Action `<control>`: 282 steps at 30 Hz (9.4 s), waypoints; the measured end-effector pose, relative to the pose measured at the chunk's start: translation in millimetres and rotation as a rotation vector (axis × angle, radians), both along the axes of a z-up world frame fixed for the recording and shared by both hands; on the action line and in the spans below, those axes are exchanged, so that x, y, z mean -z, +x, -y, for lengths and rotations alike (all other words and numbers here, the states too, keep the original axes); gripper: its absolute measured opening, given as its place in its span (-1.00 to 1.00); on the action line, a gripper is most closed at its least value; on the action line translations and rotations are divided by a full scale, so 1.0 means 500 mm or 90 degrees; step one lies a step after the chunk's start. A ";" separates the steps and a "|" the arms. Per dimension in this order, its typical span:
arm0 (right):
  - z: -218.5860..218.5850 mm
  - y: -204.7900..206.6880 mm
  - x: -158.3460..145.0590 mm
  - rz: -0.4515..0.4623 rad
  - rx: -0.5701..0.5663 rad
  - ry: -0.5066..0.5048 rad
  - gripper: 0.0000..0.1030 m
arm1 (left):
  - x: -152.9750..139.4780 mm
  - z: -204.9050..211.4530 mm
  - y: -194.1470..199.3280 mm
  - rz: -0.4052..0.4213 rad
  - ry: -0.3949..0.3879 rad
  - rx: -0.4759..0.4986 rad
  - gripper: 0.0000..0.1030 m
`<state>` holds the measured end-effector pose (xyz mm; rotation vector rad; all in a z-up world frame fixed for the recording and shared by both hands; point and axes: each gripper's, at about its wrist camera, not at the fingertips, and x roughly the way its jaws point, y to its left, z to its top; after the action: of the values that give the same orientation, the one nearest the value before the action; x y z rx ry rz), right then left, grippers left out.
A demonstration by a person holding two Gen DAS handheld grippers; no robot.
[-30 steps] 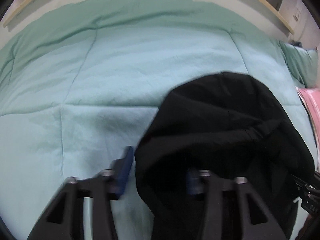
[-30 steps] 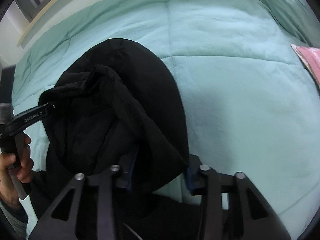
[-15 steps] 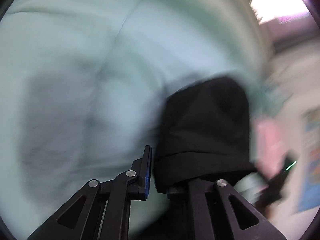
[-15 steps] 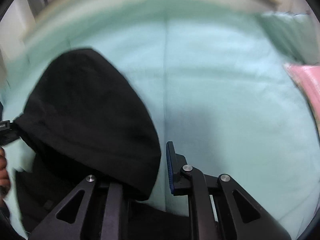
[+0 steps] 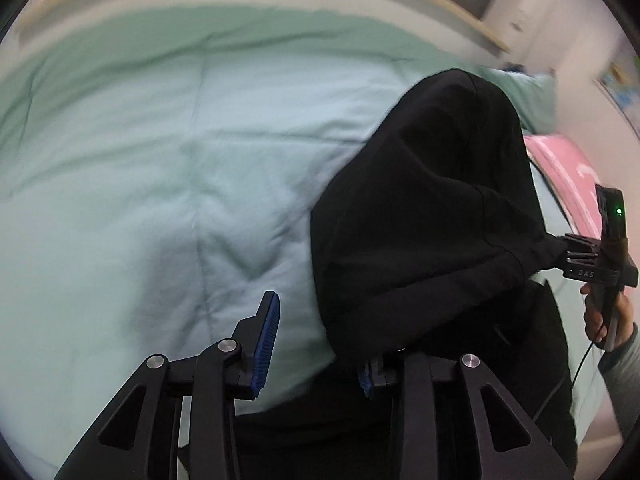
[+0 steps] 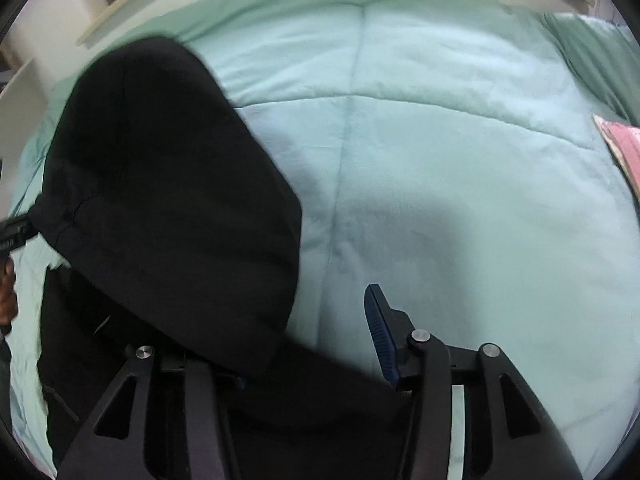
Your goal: Fold large clothes
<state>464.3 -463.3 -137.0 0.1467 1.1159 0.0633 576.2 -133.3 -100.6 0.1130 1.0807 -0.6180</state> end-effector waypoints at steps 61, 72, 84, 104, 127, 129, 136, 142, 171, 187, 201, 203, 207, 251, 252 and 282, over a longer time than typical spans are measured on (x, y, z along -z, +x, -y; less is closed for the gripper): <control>-0.177 0.225 -0.027 0.057 -0.113 0.054 -0.33 | 0.056 0.072 0.158 -0.045 -0.107 0.004 -0.17; -0.071 0.158 0.133 -0.092 -0.030 0.106 -0.34 | 0.187 0.060 0.147 -0.124 -0.018 -0.018 -0.17; -0.056 0.182 -0.018 0.008 -0.110 0.050 0.28 | 0.022 0.007 0.219 -0.041 -0.032 0.038 0.00; -0.088 0.366 0.103 -0.053 -0.189 0.172 -0.13 | 0.194 0.088 0.356 -0.200 -0.099 0.148 -0.24; -0.259 -0.280 -0.228 0.136 -0.302 -0.035 -0.62 | -0.131 -0.054 -0.302 0.000 -0.064 0.225 -0.49; -0.281 -0.331 -0.187 0.127 -0.280 -0.092 -0.58 | -0.089 -0.060 -0.344 0.007 -0.022 0.178 -0.49; -0.327 -0.450 -0.022 0.021 -0.246 -0.100 -0.49 | 0.082 -0.101 -0.456 -0.065 0.101 0.083 -0.44; -0.277 -0.521 -0.016 -0.032 -0.208 -0.043 -0.47 | 0.060 -0.171 -0.534 -0.093 0.095 0.041 -0.44; -0.351 -0.324 0.073 -0.058 -0.128 0.051 -0.22 | 0.087 -0.075 -0.478 -0.114 0.007 -0.002 -0.45; -0.275 -0.352 0.132 -0.093 -0.078 0.133 -0.14 | 0.155 -0.033 -0.492 -0.113 0.051 0.002 -0.47; -0.247 -0.241 0.108 -0.064 -0.052 0.116 -0.11 | 0.110 -0.070 -0.459 -0.124 0.052 -0.028 -0.48; -0.231 -0.230 0.151 -0.100 -0.021 0.172 -0.11 | 0.116 -0.084 -0.456 -0.141 0.024 -0.039 -0.48; -0.210 -0.254 0.093 -0.084 0.017 0.205 -0.07 | 0.030 -0.130 -0.498 -0.105 -0.011 -0.041 -0.47; -0.035 -0.870 0.058 -0.173 0.121 0.022 0.11 | 0.180 -0.653 -0.962 -0.393 -0.141 -0.377 -0.19; -0.024 -0.880 0.066 -0.184 0.126 0.021 0.11 | 0.186 -0.654 -0.965 -0.403 -0.146 -0.380 -0.19; 0.003 -1.000 0.147 -0.240 0.096 0.204 -0.15 | 0.207 -0.668 -0.967 -0.403 -0.137 -0.379 -0.03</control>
<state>-35.7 -464.7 -210.7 0.5466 1.4617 0.0824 92.7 200.5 -204.1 -0.6114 1.5568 -0.2163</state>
